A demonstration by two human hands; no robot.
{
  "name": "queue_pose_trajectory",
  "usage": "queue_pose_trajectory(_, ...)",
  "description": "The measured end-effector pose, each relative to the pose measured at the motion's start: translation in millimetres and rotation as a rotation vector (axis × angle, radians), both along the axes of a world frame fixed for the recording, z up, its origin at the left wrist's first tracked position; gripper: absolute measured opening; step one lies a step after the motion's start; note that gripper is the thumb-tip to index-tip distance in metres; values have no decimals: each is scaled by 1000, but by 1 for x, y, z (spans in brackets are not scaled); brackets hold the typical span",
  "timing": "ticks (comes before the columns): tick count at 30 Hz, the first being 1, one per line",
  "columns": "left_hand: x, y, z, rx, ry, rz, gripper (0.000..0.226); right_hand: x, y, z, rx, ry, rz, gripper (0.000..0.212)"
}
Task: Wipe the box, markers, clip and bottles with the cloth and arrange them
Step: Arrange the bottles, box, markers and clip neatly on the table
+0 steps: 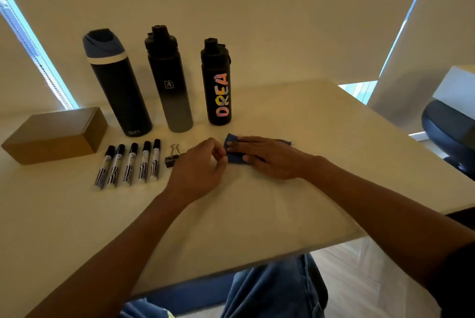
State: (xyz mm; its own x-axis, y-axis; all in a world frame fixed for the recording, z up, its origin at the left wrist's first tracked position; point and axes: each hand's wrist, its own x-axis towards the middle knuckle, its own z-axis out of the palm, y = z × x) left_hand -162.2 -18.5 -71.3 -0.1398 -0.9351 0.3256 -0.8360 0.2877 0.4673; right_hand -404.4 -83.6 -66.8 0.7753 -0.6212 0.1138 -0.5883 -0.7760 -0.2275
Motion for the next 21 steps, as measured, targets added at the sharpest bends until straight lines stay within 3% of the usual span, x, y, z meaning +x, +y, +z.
queue_pose_trajectory(7, 6, 17, -6, -45, -153, -137, 11, -16, 30, -11, 10, -3, -289, 53)
queue_pose_trajectory(12, 3, 18, -10, -60, -173, -232, 20, -64, 84, -21, -42, -81, -594, 50)
queue_pose_trajectory(21, -5, 21, -15, -131, -176, -322, 13, -131, 127, -17, -57, -58, -960, 50)
